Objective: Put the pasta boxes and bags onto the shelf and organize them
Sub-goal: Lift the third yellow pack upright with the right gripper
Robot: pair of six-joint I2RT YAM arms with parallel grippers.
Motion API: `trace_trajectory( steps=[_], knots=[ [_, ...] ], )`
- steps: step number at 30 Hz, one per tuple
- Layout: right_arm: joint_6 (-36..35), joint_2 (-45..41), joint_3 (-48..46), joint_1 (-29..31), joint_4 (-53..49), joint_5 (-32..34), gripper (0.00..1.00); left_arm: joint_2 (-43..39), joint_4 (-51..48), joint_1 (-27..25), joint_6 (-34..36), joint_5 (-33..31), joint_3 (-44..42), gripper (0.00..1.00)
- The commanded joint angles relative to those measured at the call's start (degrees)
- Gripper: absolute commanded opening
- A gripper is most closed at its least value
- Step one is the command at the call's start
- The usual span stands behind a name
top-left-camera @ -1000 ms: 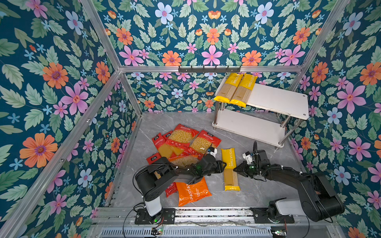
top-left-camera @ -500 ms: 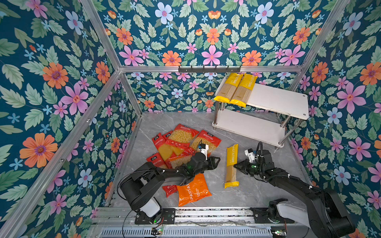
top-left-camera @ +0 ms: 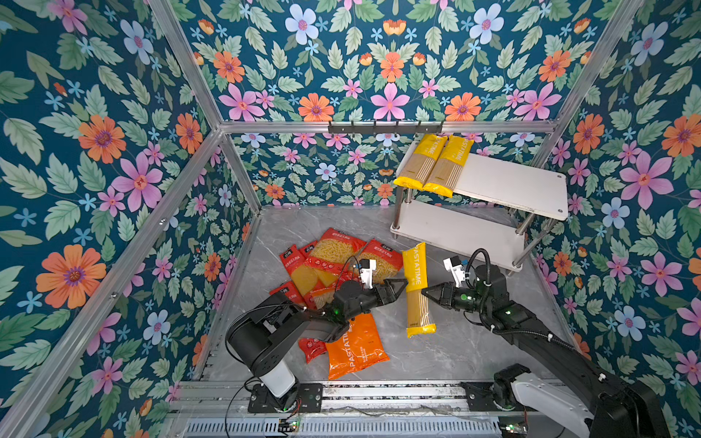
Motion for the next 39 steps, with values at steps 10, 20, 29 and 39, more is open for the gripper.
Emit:
trace_trajectory(
  steps=[10,20,29,39],
  knots=[
    [5.92,1.10,1.45,3.23,12.34,-6.48,0.00,1.32,15.82,0.83,-6.16,7.76,3.44,0.83],
    [8.97,0.95,-0.40,3.21,13.88,-5.74,0.08,1.29,13.94,1.47,-7.29,8.83,6.62,0.33],
    [10.43,-4.88,-5.53,3.21,12.49,-1.55,0.40,-1.95,8.64,2.86,-6.69,7.77,9.32,0.17],
    [10.46,-12.07,-9.79,5.50,7.73,4.92,0.72,-3.12,6.87,4.60,-7.00,1.88,12.21,0.15]
  ],
)
